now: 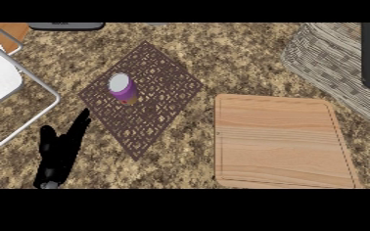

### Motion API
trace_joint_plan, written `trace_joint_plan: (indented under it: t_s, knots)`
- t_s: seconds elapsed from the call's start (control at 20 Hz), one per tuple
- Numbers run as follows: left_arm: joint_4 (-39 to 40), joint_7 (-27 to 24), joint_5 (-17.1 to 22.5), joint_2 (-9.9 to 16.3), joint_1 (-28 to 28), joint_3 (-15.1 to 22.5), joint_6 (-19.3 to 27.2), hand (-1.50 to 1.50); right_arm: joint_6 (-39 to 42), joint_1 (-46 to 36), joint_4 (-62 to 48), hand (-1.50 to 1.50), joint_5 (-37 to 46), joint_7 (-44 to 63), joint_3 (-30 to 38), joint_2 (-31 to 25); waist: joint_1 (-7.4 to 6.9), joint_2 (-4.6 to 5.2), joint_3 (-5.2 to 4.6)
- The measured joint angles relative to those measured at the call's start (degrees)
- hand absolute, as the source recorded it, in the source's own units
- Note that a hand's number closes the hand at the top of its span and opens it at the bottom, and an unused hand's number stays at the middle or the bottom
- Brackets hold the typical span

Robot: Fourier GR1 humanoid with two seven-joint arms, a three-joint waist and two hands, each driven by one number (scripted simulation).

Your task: Pick the lemon from the cutting board and place it in the basket

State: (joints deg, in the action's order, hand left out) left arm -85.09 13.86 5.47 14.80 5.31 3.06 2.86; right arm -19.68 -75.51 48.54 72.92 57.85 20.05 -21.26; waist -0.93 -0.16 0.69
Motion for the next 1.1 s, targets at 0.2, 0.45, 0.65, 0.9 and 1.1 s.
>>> trace_joint_plan:
  t_s: [0.2, 0.45, 0.65, 0.9, 1.1]
  knots:
    - [-0.17, -0.28, -0.04, -0.01, 0.11, -0.23, -0.46, 0.00, -0.46, 0.48, -4.37, 1.50, -1.42, -2.48, 2.08, -3.62, -0.27, 0.14, 0.01]
    - [-0.26, -0.01, -0.01, -0.32, 0.08, -0.46, -0.75, 0.00, -1.75, 1.70, -8.78, 1.50, -4.14, -6.70, 4.47, -6.81, -0.40, 0.19, 0.05]
    - [-0.71, 0.27, 0.66, 0.18, 0.37, -1.10, -1.82, 0.00, -5.96, 3.96, -11.57, 1.50, -6.88, -10.26, 6.96, -7.48, -0.57, 0.29, 0.00]
    - [-0.36, 0.33, -0.31, -0.83, -0.24, -0.73, -1.05, 0.00, -12.31, 6.38, -13.14, 1.50, -12.53, -15.43, 11.29, -7.30, -0.56, 0.33, 0.06]
    - [-0.11, -0.53, -1.38, -1.48, 0.09, -0.46, -0.50, 0.00, -14.92, 8.79, -14.75, 1.50, -16.40, -20.67, 13.61, -8.12, -0.54, 0.24, 0.18]
